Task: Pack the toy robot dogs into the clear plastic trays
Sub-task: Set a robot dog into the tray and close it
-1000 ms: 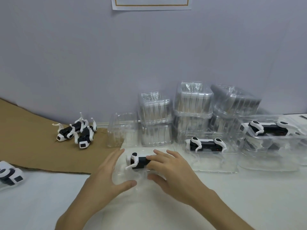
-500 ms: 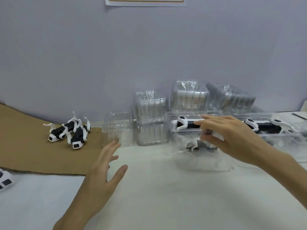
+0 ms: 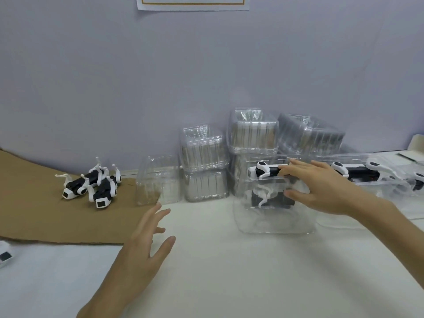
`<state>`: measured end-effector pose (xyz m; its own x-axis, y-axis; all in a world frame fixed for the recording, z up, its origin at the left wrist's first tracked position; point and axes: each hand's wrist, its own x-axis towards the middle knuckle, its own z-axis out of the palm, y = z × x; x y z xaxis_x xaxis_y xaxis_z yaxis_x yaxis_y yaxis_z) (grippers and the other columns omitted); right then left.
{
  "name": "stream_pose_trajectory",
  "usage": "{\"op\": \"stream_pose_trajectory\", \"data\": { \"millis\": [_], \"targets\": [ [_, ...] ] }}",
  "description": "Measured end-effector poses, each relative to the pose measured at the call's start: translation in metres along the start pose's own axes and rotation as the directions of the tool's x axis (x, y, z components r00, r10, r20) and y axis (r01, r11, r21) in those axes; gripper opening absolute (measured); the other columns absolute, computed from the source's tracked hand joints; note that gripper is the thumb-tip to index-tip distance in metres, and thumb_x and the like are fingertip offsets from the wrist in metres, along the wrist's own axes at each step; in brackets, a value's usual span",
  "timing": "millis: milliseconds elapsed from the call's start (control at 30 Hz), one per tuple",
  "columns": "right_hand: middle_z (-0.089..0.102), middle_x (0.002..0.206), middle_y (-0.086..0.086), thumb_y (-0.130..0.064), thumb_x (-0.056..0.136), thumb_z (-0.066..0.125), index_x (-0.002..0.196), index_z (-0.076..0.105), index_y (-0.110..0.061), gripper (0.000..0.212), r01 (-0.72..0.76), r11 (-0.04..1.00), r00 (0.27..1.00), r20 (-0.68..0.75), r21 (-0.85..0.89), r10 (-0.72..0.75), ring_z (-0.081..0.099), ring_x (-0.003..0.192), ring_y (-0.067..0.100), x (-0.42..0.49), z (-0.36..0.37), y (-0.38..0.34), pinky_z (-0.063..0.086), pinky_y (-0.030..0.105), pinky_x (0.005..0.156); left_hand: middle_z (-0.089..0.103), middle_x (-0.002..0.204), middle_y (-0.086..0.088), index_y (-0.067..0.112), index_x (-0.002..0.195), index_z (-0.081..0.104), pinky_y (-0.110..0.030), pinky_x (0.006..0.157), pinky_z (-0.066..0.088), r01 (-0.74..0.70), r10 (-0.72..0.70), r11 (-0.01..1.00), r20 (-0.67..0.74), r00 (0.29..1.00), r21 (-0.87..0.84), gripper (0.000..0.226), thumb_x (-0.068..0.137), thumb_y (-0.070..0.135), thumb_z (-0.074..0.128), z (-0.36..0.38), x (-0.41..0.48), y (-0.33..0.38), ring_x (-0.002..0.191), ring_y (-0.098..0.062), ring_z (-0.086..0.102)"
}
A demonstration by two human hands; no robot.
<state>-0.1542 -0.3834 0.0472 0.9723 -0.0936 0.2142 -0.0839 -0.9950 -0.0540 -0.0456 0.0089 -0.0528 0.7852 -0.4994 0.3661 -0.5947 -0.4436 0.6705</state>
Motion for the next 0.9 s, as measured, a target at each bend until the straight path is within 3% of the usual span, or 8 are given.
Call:
{"op": "stream_pose_trajectory", "data": {
  "millis": [100, 267, 433, 533, 600, 667, 767, 900],
  "targets": [
    [0.035, 0.158, -0.016, -0.063, 0.090, 0.052, 0.148, 0.037, -0.039, 0.064, 0.000, 1.000, 0.997, -0.083, -0.010, 0.000, 0.028, 0.147, 0.005, -0.003, 0.001, -0.013, 0.014, 0.036, 0.122, 0.025, 0.150, 0.039, 0.066, 0.131, 0.036, -0.029, 0.087, 0.050, -0.004, 0.004, 1.000, 0.009, 1.000, 0.015, 0.047, 0.086, 0.064, 0.047, 0.002, 0.000, 0.001, 0.116, 0.009, 0.056],
    [0.019, 0.162, -0.023, -0.084, 0.080, 0.008, 0.157, 0.016, -0.046, 0.086, -0.001, 1.000, 1.000, -0.008, -0.019, 0.000, 0.017, 0.151, 0.005, 0.003, 0.010, -0.031, 0.015, 0.035, 0.121, 0.023, 0.148, 0.040, 0.057, 0.129, 0.041, -0.033, 0.092, 0.050, 0.002, -0.004, 0.999, 0.054, 0.999, 0.045, 0.040, 0.090, 0.054, 0.052, 0.009, -0.001, 0.003, 0.116, 0.009, 0.055],
    [0.034, 0.158, -0.020, -0.081, 0.079, 0.005, 0.152, 0.029, -0.048, 0.084, -0.028, 1.000, 0.997, -0.068, -0.013, 0.027, 0.028, 0.148, 0.006, 0.013, 0.005, -0.021, 0.025, 0.033, 0.114, 0.020, 0.148, 0.042, 0.056, 0.130, 0.040, -0.029, 0.093, 0.050, 0.020, -0.027, 0.997, 0.099, 0.995, 0.072, 0.039, 0.097, 0.043, 0.057, 0.014, -0.003, 0.006, 0.117, 0.012, 0.051],
    [0.045, 0.152, -0.020, -0.077, 0.083, 0.010, 0.147, 0.040, -0.049, 0.076, -0.037, 0.998, 0.995, -0.096, -0.047, 0.033, 0.053, 0.127, 0.004, 0.015, 0.004, -0.019, 0.038, 0.024, 0.087, 0.019, 0.148, 0.042, 0.055, 0.131, 0.040, -0.028, 0.093, 0.049, 0.019, -0.027, 0.997, 0.103, 0.994, 0.075, 0.038, 0.098, 0.043, 0.056, 0.014, -0.004, 0.007, 0.117, 0.013, 0.051],
    [0.053, 0.145, -0.019, -0.072, 0.088, 0.015, 0.142, 0.049, -0.048, 0.068, -0.043, 0.998, 0.988, -0.151, -0.037, 0.037, 0.063, 0.109, 0.004, 0.013, 0.005, -0.024, 0.035, 0.018, 0.073, 0.019, 0.147, 0.043, 0.056, 0.129, 0.040, -0.028, 0.093, 0.049, 0.010, -0.019, 0.997, 0.104, 0.994, 0.081, 0.038, 0.098, 0.042, 0.056, 0.015, -0.004, 0.009, 0.116, 0.014, 0.050],
    [0.057, 0.142, -0.017, -0.069, 0.090, 0.015, 0.143, 0.048, -0.045, 0.067, -0.023, 1.000, 0.987, -0.159, -0.007, 0.022, 0.062, 0.114, 0.006, 0.012, 0.010, -0.031, 0.040, 0.024, 0.085, 0.019, 0.146, 0.043, 0.056, 0.128, 0.040, -0.028, 0.093, 0.049, 0.010, -0.020, 0.996, 0.111, 0.994, 0.087, 0.037, 0.098, 0.042, 0.056, 0.015, -0.004, 0.010, 0.116, 0.014, 0.050],
    [0.052, 0.146, -0.017, -0.069, 0.092, 0.011, 0.150, 0.033, -0.048, 0.066, -0.007, 1.000, 0.992, -0.129, -0.014, 0.005, 0.047, 0.136, 0.008, 0.008, 0.018, -0.033, 0.029, 0.036, 0.111, 0.024, 0.145, 0.043, 0.055, 0.126, 0.044, -0.026, 0.093, 0.048, 0.024, -0.033, 0.997, 0.131, 0.991, 0.072, 0.034, 0.097, 0.043, 0.056, 0.016, -0.005, 0.009, 0.115, 0.014, 0.051],
    [0.044, 0.153, -0.018, -0.073, 0.092, 0.026, 0.153, 0.024, -0.050, 0.065, 0.030, 0.999, 0.998, -0.061, -0.031, -0.032, 0.041, 0.141, 0.009, 0.011, 0.016, -0.024, 0.029, 0.035, 0.110, 0.056, 0.129, 0.032, 0.053, 0.120, 0.056, -0.025, 0.100, 0.046, 0.181, -0.152, 0.961, 0.148, 0.977, -0.208, 0.031, 0.089, 0.050, 0.058, 0.034, 0.000, 0.024, 0.115, 0.010, 0.055]
  ]
}}
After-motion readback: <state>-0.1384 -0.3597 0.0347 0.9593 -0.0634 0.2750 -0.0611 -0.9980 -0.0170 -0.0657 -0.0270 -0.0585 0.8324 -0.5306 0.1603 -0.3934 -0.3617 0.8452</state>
